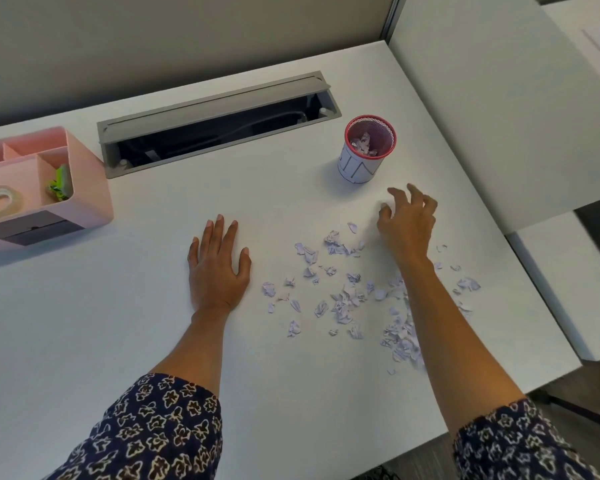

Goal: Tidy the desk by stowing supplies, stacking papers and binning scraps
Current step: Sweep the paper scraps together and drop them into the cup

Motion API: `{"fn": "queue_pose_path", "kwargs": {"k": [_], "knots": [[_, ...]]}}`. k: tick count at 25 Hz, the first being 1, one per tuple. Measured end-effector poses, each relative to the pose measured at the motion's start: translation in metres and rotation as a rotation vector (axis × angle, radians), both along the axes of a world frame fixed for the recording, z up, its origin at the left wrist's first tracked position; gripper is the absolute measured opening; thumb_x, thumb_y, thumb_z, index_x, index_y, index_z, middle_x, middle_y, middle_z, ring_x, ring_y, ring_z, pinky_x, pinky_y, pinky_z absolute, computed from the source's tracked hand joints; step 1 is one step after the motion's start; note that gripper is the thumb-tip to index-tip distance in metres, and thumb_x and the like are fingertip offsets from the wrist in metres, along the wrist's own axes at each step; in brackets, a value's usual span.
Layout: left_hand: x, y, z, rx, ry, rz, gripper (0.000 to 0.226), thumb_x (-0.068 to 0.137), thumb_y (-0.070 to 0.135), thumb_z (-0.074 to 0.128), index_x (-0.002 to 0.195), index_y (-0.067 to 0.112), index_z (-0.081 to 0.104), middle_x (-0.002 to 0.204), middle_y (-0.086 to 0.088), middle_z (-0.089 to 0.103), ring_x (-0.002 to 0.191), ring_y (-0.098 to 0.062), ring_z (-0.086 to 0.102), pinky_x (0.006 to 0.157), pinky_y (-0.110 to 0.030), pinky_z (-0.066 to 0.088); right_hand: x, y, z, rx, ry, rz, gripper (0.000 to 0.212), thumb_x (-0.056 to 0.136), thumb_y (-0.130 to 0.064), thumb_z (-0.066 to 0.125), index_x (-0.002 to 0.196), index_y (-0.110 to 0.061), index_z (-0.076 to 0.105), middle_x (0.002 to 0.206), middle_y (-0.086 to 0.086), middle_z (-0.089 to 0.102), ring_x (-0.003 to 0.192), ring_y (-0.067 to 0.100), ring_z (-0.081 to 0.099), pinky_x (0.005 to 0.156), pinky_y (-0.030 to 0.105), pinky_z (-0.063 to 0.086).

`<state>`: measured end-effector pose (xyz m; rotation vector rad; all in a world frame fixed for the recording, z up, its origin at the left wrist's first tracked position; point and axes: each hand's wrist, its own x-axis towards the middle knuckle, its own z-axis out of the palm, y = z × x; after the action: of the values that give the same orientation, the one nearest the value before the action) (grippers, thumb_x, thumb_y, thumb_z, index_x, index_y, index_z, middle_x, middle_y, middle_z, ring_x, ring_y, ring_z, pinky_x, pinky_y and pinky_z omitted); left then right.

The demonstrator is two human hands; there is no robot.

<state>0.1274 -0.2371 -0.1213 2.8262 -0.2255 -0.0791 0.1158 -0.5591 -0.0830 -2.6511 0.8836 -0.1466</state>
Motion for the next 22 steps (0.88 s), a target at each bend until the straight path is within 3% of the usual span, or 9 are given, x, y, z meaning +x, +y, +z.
{"fn": "queue_pose_path", "kwargs": {"k": [3, 8, 16, 19, 22], "knots": [[0.0, 0.001, -0.001, -0.002, 0.0, -0.001, 0.057, 0.096, 0.041, 0.031, 0.151, 0.028, 0.026, 0.161, 0.004, 0.016, 0.15, -0.014, 0.01, 0.122, -0.042, 0.011, -0.001, 0.004, -0.014, 0.158, 0.137, 0.025, 0.048, 0.101, -0.041, 0.035, 0.146, -0.026, 0.038, 0.161, 0.008, 0.016, 0.148, 0.036, 0.005, 0.119, 0.052, 0.01], [0.0, 0.001, -0.001, -0.007, -0.007, -0.001, 0.056, 0.097, 0.04, 0.032, 0.151, 0.028, 0.026, 0.161, 0.005, 0.016, 0.15, -0.014, 0.01, 0.122, -0.041, 0.01, -0.026, 0.077, -0.02, 0.217, 0.056, 0.266, 0.058, 0.099, -0.054, 0.034, 0.148, -0.023, 0.038, 0.162, 0.011, 0.01, 0.15, 0.029, -0.001, 0.12, 0.047, 0.001], [0.0, 0.002, -0.004, -0.03, -0.015, -0.013, 0.056, 0.097, 0.039, 0.036, 0.151, 0.026, 0.028, 0.161, 0.003, 0.018, 0.15, -0.015, 0.01, 0.121, -0.042, 0.01, -0.047, 0.155, -0.029, 0.091, 0.077, 0.575, 0.082, 0.082, -0.071, 0.049, 0.145, -0.019, 0.041, 0.16, 0.013, 0.018, 0.149, 0.033, 0.008, 0.12, 0.047, 0.012], [0.0, 0.002, -0.004, -0.032, -0.016, -0.012, 0.055, 0.098, 0.038, 0.038, 0.151, 0.026, 0.028, 0.161, 0.002, 0.018, 0.15, -0.016, 0.011, 0.121, -0.043, 0.01, -0.055, 0.169, -0.034, 0.016, 0.062, 0.627, 0.069, 0.087, -0.062, 0.049, 0.142, -0.022, 0.045, 0.157, 0.015, 0.026, 0.147, 0.037, 0.017, 0.118, 0.049, 0.018], [0.0, 0.002, -0.004, -0.033, -0.021, -0.017, 0.055, 0.099, 0.038, 0.037, 0.151, 0.026, 0.027, 0.161, 0.001, 0.019, 0.15, -0.017, 0.011, 0.121, -0.043, 0.01, -0.064, 0.175, -0.043, -0.048, -0.067, 0.66, 0.039, 0.093, -0.035, 0.056, 0.128, -0.019, 0.061, 0.144, 0.016, 0.048, 0.136, 0.04, 0.039, 0.108, 0.051, 0.04]]}}
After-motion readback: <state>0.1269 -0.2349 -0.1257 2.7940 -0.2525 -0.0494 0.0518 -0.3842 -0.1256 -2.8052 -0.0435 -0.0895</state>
